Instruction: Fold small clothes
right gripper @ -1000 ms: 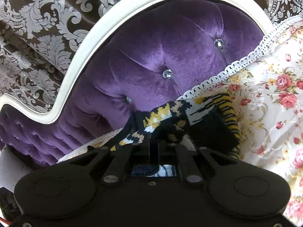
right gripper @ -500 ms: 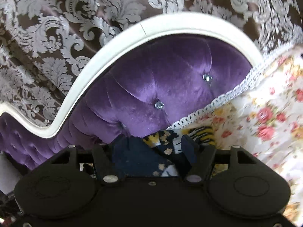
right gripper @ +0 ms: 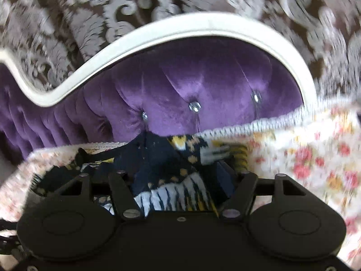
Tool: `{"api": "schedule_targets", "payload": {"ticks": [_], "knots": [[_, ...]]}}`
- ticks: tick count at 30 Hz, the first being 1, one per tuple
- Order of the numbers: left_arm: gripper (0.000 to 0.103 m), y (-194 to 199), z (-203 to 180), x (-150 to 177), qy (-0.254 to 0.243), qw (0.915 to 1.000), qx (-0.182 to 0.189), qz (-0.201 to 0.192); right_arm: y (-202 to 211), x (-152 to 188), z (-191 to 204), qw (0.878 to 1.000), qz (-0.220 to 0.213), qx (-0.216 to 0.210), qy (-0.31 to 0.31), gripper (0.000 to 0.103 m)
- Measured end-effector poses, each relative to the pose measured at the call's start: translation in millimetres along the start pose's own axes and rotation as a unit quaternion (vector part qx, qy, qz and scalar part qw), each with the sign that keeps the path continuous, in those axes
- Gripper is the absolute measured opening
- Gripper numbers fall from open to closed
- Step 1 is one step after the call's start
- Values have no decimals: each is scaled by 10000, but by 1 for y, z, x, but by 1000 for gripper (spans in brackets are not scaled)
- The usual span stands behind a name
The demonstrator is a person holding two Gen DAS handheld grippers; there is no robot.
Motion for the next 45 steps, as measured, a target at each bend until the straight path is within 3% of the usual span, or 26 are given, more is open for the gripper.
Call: {"api": "schedule_targets", "payload": {"ticks": [1, 3, 6, 9, 12, 14, 17, 19, 21, 24, 28, 30, 33, 36, 39, 40, 43, 45], "knots": [[73, 0, 1, 0, 30, 10000, 30, 24, -4, 0, 4, 10000, 25, -30, 84, 94], [73, 2, 4, 3, 200, 9997, 111, 56, -15, 3, 11, 9995, 151, -23, 289, 94], [73, 7, 6, 4, 236, 9992, 273, 154, -33, 12, 12, 9985, 384, 23, 387, 91], [73, 9, 7, 5, 171, 9988, 398, 246, -47, 23, 11, 9974, 650, 4, 302, 81], [73, 9, 7, 5, 151, 9985, 458, 273, -50, 31, 13, 9969, 724, 18, 294, 57], [73, 9, 8, 6, 189, 9985, 443, 268, -45, 30, 14, 9976, 670, -10, 149, 20], [73, 9, 3, 7, 35, 9990, 359, 268, -37, 22, 25, 9971, 616, -126, 421, 13], [73, 8, 1, 9, -119, 9991, 299, 274, -35, 14, 23, 9944, 396, 233, 948, 13], [73, 7, 0, 10, -210, 9991, 252, 272, -43, 12, 4, 9953, 474, 536, 652, 12], [73, 7, 0, 10, -229, 9991, 229, 274, -43, 15, 0, 9958, 474, 527, 578, 14], [73, 7, 1, 9, -197, 9991, 247, 280, -5, 11, 9, 9989, 250, 207, 330, 35], [73, 8, 0, 10, -227, 9990, 239, 287, 19, 14, 15, 9987, 268, 72, 424, 39], [73, 9, -2, 11, -319, 9988, 209, 291, 53, 32, 35, 9944, 491, -182, 913, 41], [73, 12, -3, 13, -393, 9985, 211, 308, 74, 57, 55, 9861, 848, -393, 1371, 56], [73, 17, -3, 17, -523, 9976, 259, 383, 77, 96, 54, 9627, 1486, -100, 2257, 59], [73, 19, -4, 18, -596, 9970, 272, 417, 83, 97, 53, 9657, 1297, -116, 2248, 60], [73, 26, -4, 19, -703, 9956, 379, 487, 87, 91, 47, 9725, 1406, 43, 1857, 60], [73, 33, 0, 10, -319, 9977, 477, 356, 94, 79, 49, 9789, 1033, 101, 1761, 61]]}}
Point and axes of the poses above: each gripper's, at about its wrist camera, not at the fingertips, and y roughly against the way its jaws point, z to its left, x to its underside, the point moved 8 cm from there along -y, roughly the way its jaws point, and after that the axes turned 13 degrees about -z, right-handed, at the moved point
